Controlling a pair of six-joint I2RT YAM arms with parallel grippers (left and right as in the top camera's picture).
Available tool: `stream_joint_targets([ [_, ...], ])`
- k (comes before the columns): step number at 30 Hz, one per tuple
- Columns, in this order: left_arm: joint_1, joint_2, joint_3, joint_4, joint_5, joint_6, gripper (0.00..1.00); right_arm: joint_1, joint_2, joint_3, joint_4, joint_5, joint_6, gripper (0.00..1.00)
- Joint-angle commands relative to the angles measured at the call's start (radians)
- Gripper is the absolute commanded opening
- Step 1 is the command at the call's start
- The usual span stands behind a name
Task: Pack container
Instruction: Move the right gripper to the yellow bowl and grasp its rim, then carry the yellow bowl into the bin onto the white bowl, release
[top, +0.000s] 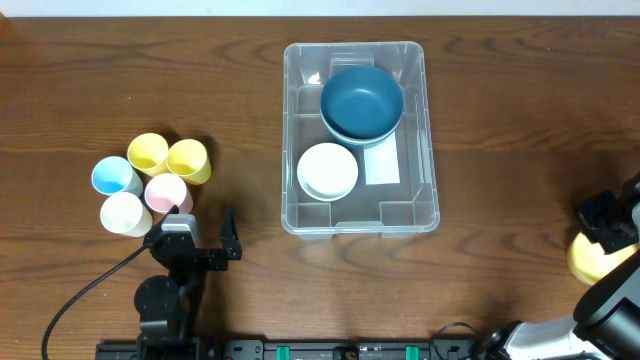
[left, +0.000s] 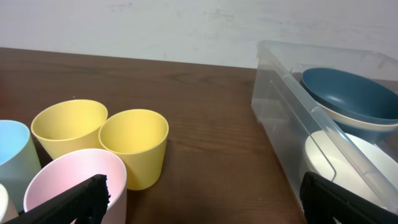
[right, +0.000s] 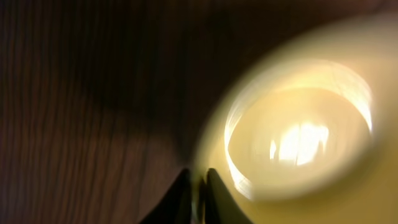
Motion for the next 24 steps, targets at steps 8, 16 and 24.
stream_joint_targets([
  [8,0.007,-0.006,-0.024,-0.013,0.010,0.014,0.98,-0.008,0.019,0.003,0.010,-0.028,0.015,0.01],
  [16,0.007,-0.006,-0.024,-0.013,0.010,0.014,0.98,0.016,0.010,0.240,-0.140,-0.314,-0.004,0.01],
  [24,0.007,-0.006,-0.023,-0.013,0.010,0.014,0.98,0.222,0.009,0.671,-0.433,-0.357,-0.088,0.01],
])
